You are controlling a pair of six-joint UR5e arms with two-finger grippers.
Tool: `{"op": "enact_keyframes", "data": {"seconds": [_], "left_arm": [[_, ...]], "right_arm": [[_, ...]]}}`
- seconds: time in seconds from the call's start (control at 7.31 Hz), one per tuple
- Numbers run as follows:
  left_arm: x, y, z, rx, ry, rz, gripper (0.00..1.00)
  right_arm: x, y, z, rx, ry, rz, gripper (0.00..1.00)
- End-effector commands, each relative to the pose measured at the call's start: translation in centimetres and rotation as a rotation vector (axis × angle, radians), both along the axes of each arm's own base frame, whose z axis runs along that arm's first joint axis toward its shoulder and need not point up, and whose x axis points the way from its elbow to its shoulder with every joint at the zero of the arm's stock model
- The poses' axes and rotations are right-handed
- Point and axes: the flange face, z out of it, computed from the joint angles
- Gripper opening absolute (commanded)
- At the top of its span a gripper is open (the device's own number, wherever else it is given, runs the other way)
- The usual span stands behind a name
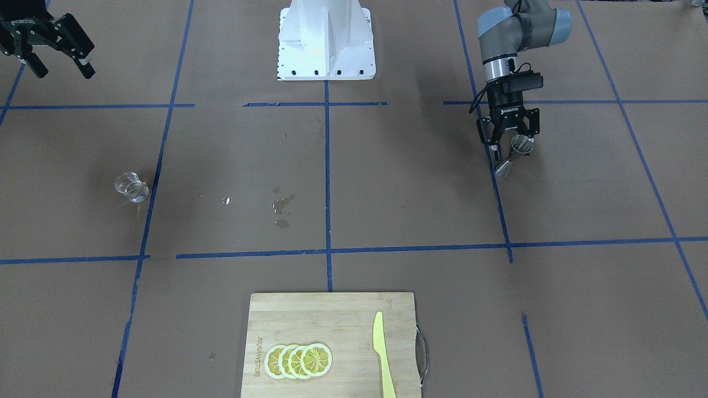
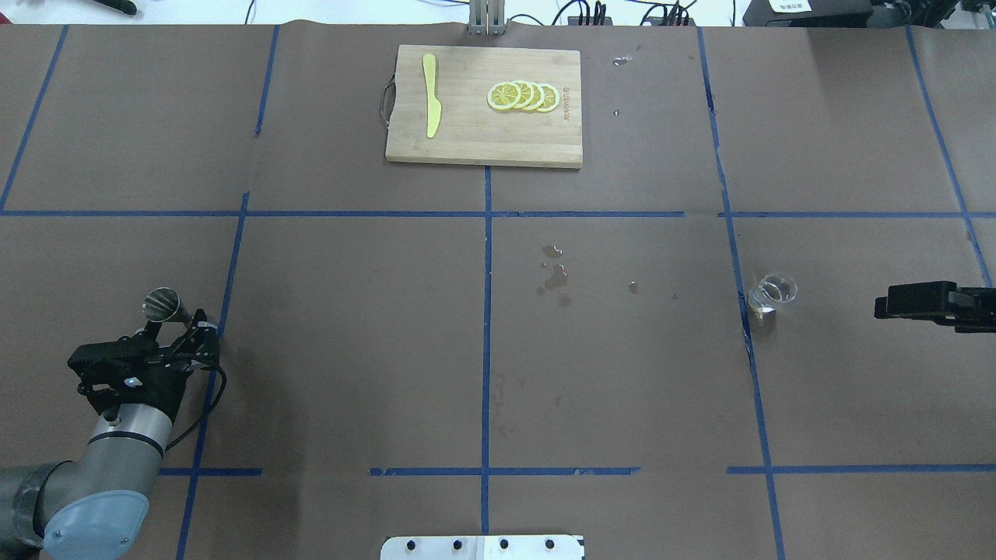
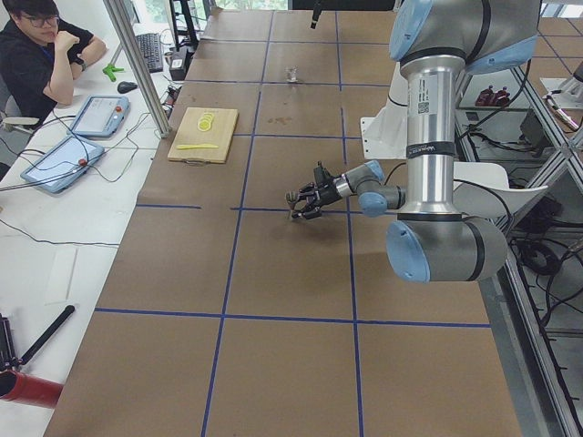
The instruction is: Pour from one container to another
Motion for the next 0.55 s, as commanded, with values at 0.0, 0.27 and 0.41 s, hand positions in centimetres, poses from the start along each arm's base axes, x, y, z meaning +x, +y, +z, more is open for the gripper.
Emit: {"op": "enact_keyframes", "data": {"seconds": [0.0, 0.27, 0.41], "left_arm": [[-0.11, -0.25, 0.10, 0.006, -0.003, -0.010, 0.52], [-0.09, -0.28, 0.37, 0.009, -0.009, -0.012, 0.52], [0.30, -0.33, 0.48, 0.009, -0.009, -0.012, 0.52]], "right_arm": [[-0.09, 0.05, 0.13, -0.003, 0.002, -0.003, 1.00], [-0.06, 0.06, 0.18, -0.003, 0.004, -0.002, 1.00], [-0.06, 0.06, 0.18, -0.003, 0.004, -0.002, 1.00]]}}
